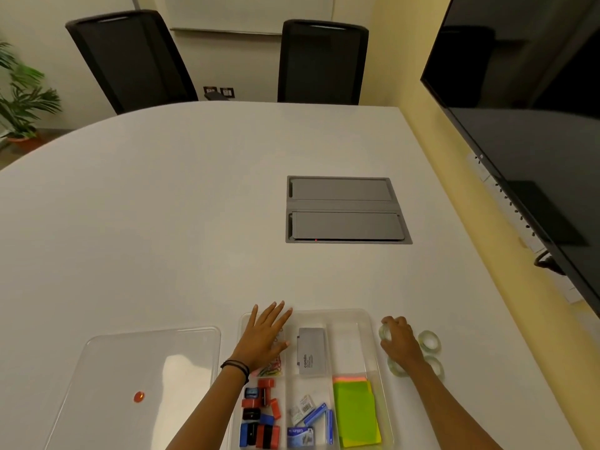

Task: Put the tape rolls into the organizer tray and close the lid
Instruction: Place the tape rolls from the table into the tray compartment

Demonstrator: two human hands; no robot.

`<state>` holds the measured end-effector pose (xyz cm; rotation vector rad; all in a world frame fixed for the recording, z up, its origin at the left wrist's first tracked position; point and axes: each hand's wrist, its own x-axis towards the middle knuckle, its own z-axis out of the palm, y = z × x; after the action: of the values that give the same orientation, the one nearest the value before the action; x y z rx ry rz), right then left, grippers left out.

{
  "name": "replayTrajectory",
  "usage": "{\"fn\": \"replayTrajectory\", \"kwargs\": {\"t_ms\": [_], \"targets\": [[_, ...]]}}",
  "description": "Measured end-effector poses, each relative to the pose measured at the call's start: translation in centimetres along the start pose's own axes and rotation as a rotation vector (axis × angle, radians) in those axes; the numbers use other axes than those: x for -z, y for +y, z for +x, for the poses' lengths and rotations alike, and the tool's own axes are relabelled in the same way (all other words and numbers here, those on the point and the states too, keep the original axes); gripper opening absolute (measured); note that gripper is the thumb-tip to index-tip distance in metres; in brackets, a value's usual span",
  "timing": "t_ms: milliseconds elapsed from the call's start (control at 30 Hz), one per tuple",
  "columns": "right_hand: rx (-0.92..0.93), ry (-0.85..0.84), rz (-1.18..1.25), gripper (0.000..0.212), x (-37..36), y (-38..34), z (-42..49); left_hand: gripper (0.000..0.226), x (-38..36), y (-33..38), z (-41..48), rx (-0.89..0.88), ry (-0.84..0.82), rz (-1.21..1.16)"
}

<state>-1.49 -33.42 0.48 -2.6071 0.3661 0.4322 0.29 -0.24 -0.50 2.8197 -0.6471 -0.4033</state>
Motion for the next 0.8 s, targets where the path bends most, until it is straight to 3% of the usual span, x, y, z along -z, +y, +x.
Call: {"fn": "replayTrajectory", "kwargs": {"t_ms": [133, 300, 367, 500, 633, 800], "targets": [[-0.066, 0.049, 0.257, 0.038, 1.0, -1.1, -0.3, 0.07, 0.1, 0.4, -0.2, 0.03, 0.004, -0.04], [-0.018, 0.185, 0.451, 0.037, 2.2, -2.7, -0.7, 0.069, 0.2, 1.1, 0.0, 0.086, 0.02, -0.134], [0.008, 0.133, 0.545, 0.033, 2.5, -3.5, -1.2, 0.069, 0.3, 1.2, 0.1, 0.107, 0.017, -0.162], [0.041, -0.131, 0.661, 0.02, 2.5, -5.2, -2.0, 0.069, 0.5, 1.3, 0.4, 0.127, -0.018, -0.157], [0.058, -0.277, 0.574, 0.022, 0.9, -6.2, -2.4, 0.07, 0.4, 1.2, 0.4, 0.127, -0.035, -0.139], [0.08, -0.231, 0.367, 0.034, -1.9, -7.2, -2.2, 0.071, 0.6, 1.1, 0.4, 0.119, -0.064, -0.151]]}}
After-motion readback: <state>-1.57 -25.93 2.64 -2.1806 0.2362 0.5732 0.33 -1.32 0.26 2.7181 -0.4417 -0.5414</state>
